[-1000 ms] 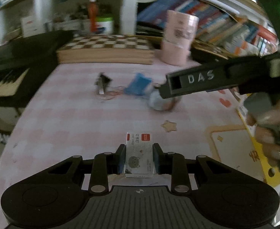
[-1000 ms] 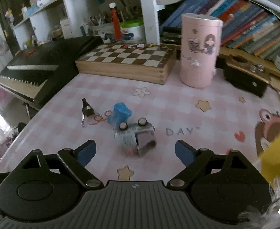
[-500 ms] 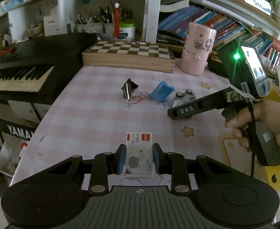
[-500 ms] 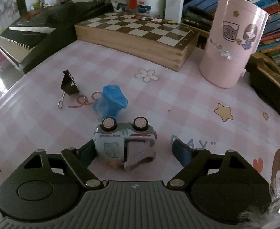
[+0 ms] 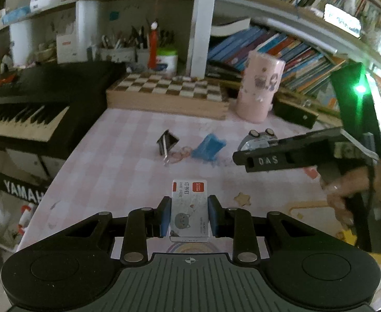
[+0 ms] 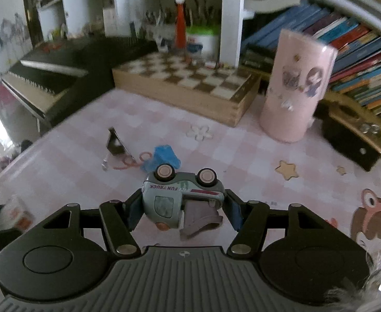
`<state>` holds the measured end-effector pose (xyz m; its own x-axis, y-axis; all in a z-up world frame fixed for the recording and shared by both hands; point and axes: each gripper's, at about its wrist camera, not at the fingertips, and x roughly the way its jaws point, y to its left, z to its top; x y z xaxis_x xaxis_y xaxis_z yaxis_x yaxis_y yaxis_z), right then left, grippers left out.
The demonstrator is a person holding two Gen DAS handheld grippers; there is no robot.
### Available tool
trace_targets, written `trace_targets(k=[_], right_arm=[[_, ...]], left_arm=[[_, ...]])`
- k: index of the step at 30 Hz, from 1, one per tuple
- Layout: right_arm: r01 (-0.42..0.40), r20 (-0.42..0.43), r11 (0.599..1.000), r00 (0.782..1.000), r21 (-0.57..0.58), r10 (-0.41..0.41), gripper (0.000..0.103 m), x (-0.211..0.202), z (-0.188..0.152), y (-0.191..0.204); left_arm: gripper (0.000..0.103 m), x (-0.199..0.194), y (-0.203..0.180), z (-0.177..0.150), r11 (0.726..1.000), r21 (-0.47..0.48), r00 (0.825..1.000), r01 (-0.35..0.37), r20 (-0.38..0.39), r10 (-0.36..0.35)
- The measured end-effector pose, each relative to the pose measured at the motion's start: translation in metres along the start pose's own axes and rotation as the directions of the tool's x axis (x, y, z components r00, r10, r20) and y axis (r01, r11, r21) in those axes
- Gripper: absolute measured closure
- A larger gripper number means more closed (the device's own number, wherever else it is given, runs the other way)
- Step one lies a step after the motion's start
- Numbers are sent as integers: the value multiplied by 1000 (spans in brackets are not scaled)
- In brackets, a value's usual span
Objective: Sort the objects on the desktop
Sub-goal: 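Grasp the white card package with the left tool while the right tool grasps the grey toy car, then lift and carry the card package and toy car with both tools toward the yellow box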
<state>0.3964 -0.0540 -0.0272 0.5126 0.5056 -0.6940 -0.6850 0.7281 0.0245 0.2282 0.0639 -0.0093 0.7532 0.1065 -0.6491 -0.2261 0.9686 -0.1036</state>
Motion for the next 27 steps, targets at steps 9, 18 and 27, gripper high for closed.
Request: trace_targets(k=[9,18,27], right_arm=[[40,79,997,996,72,-46,42,-65,-13,9],[65,88,990,993,129,-77,42,-116,-39,32],[88,60,980,993,180,-101,42,-142,-69,70]], left_arm=[[75,-21,-2,0,996,29,995,89,30,-90],[75,-53,11,-4,989,36,987,145,60,-147],[75,-76,28,-20,983,48,981,179,63,-181]])
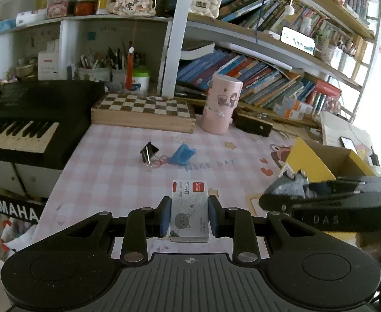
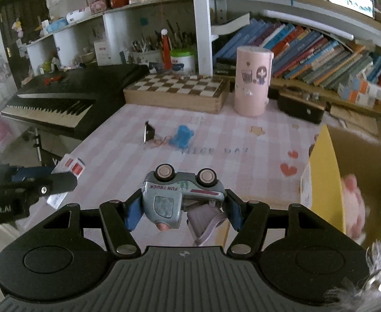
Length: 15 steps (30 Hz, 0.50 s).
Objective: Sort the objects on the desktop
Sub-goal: 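Lift and carry the card package and toy car with both tools toward the yellow box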
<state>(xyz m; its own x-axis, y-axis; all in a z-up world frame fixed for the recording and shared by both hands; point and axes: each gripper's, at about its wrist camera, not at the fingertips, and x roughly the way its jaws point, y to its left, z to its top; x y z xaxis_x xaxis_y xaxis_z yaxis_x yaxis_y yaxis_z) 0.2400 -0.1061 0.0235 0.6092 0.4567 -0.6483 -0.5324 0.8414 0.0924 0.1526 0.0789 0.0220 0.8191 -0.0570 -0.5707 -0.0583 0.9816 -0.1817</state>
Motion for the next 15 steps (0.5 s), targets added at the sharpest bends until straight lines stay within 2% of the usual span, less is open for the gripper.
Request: trace_targets(k=[15], right_arm=[[72,-17,997,997,38,-72,42,-42,-51,56]], left_arm=[[75,-50,15,-32,995,70,997,77,-12,-76]])
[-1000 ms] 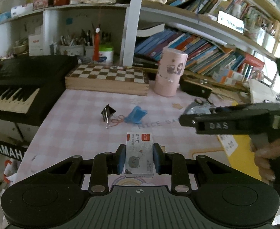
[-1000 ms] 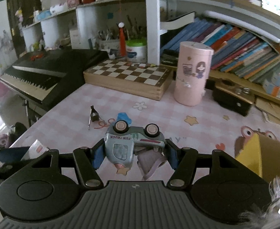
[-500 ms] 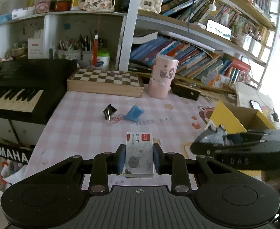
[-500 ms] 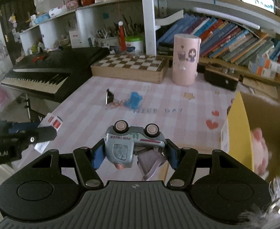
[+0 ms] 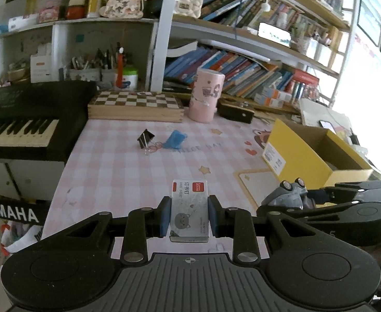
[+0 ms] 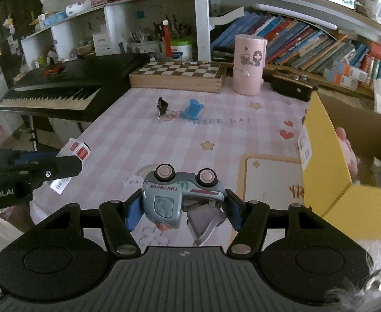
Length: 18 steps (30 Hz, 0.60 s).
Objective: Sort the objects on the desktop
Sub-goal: 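Lift and carry the card package and toy car with both tools toward the yellow box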
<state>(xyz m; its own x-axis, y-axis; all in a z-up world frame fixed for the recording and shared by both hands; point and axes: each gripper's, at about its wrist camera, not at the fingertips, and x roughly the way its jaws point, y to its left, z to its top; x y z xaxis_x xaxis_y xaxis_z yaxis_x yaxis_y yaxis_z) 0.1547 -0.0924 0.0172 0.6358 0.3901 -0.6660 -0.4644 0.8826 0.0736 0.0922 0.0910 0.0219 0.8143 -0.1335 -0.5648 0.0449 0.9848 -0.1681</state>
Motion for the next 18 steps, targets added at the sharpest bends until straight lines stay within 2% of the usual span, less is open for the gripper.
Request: trace_targets(k=[18], right_arm=[[75,-42,993,997,94,-71,42,-57,-80,36]], left_arm=[[75,-46,-22,-52,985,117,990,126,-78,-117]])
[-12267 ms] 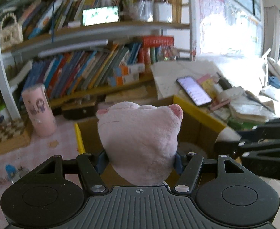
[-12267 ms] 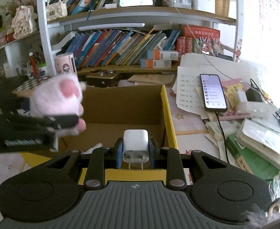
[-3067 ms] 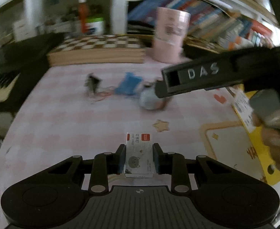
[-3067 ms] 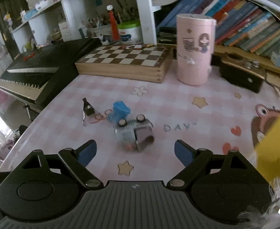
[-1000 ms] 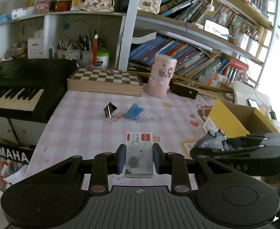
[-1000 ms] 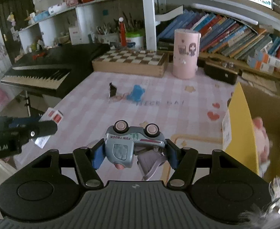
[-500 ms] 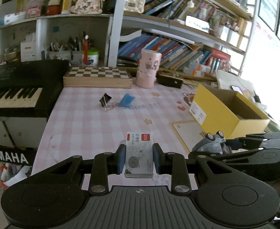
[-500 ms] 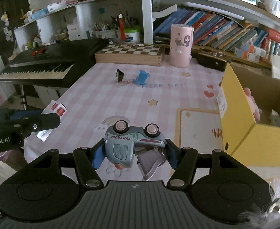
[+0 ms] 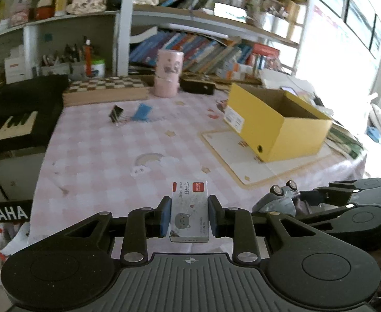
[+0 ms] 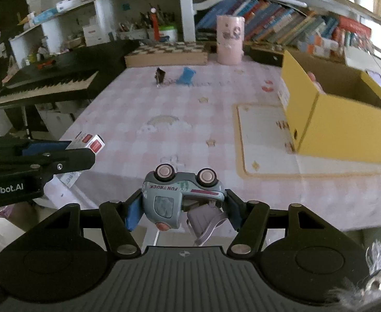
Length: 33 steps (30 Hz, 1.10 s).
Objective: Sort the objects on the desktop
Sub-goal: 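Lift and carry the card package and toy car with both tools toward the yellow box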
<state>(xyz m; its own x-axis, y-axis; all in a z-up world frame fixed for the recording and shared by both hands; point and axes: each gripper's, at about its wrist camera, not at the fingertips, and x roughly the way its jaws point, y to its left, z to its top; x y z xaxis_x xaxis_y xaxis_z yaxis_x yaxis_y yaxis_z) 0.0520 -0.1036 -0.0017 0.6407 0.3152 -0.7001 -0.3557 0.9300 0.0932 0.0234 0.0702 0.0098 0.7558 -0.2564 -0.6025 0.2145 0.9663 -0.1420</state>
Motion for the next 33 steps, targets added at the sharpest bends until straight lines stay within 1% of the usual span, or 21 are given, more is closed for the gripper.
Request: trace_targets(k=[5,10,14,18,22,28,33], right_arm=[[27,-15,999,1000,32,-26,42,-11,-14,-3],[64,-36,996,997,67,-61,42,-23,-30,-11],[111,-38,986,994,123,-107,42,-32,-39,-23],[144,-41,973,989,178,-139,42,-37,-47,-35],[167,-38,964,986,205,-163,42,-40,-49,-45],[196,-34,956,981,217,-193,42,-43,-46,-59],[210,-27,952,978,222,-209,42,-43,-39,-74]], left_arm=[[75,-1,-11,-4,999,26,999,39,-15,-38],[75,6,-25,-6,993,54,994,101,-41,-99],[75,14,-39,-5,984,96,987,150,-63,-145],[75,21,-50,-4,973,138,981,186,-81,-176],[75,28,-59,0,964,165,976,210,-91,-197],[75,41,-74,7,951,189,968,245,-97,-231],[75,49,-83,15,949,195,968,248,-84,-235]])
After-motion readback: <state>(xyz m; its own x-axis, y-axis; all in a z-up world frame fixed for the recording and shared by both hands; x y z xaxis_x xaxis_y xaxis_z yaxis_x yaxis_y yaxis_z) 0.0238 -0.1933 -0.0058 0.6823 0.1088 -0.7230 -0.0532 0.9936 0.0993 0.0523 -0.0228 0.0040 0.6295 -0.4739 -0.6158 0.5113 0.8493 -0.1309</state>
